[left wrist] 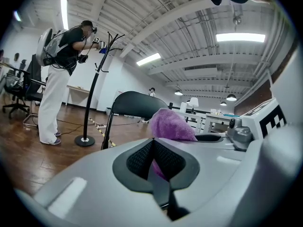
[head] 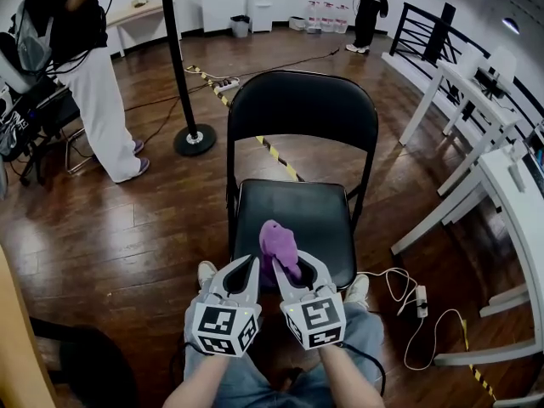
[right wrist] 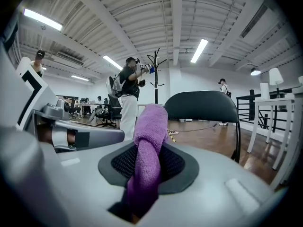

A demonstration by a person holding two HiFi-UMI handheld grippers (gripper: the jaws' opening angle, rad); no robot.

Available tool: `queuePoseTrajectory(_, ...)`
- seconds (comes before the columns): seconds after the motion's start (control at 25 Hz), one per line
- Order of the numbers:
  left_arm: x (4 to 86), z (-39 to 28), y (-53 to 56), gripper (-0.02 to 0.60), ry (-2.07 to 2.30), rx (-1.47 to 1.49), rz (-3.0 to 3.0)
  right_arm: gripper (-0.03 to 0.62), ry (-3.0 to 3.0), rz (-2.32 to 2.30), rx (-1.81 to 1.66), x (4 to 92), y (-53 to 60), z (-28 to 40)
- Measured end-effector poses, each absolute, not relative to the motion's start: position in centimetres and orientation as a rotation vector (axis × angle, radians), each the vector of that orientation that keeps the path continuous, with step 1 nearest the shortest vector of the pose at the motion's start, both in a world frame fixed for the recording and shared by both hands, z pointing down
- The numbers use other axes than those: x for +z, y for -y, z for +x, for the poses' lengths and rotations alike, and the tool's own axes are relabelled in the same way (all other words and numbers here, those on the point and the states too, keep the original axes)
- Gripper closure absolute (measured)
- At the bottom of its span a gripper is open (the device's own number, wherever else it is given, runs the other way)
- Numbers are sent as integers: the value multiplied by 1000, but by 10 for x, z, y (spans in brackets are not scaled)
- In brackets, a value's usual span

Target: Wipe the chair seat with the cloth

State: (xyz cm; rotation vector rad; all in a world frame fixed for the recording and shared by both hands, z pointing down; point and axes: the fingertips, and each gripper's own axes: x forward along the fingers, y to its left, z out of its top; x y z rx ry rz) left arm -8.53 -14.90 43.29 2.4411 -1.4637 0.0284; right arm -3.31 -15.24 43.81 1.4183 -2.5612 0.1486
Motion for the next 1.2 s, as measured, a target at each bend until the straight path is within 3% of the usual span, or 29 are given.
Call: queuePoseTrajectory(1.2, 436, -107, 266, 578, 1402, 51, 2439, 500, 2291, 1165, -162, 484, 342, -55)
